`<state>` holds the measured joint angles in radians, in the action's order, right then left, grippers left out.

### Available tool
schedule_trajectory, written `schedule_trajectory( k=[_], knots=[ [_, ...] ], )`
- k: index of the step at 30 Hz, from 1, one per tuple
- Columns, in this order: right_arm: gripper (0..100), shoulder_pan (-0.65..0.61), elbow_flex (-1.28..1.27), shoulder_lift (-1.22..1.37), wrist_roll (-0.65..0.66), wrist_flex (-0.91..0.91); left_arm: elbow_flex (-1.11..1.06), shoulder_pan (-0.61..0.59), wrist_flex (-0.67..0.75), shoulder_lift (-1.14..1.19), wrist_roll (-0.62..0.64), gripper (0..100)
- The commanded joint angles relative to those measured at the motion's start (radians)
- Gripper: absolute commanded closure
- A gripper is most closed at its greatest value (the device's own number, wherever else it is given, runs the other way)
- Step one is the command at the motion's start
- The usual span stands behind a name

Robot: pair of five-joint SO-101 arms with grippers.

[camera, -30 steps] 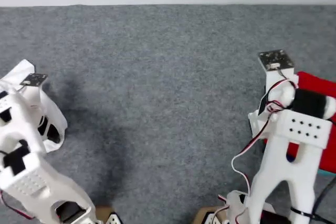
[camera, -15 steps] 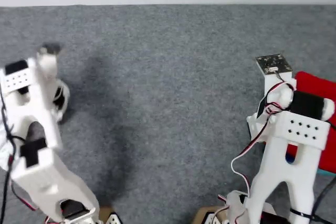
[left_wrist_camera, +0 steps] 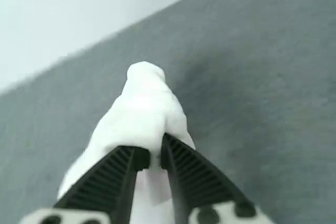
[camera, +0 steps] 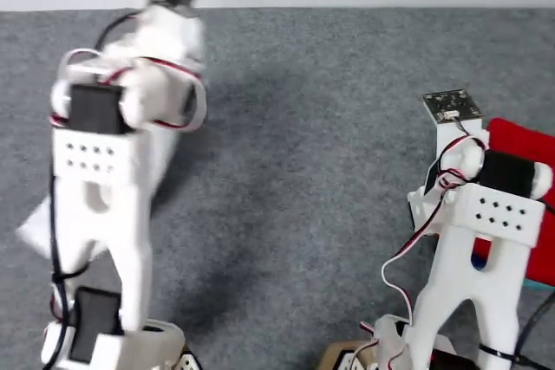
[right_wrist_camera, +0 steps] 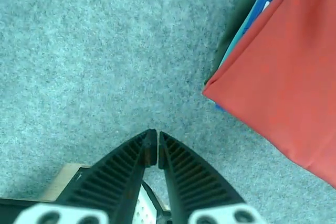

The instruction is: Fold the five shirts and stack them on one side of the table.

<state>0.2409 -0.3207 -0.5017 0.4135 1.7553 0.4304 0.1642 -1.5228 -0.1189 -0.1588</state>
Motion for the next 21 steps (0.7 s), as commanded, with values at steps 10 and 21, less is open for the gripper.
schedule_trajectory(
  k=[10, 21],
  knots=[
    [98.9, -0.012, 0.006, -0.035, -0.009, 0.041, 0.048, 0.204, -0.232, -0.064, 0.003, 100],
    [98.9, -0.242, 0.006, -0.025, -0.011, 0.035, -0.226, -0.084, -0.080, -0.061, 0.005, 84]
  ],
)
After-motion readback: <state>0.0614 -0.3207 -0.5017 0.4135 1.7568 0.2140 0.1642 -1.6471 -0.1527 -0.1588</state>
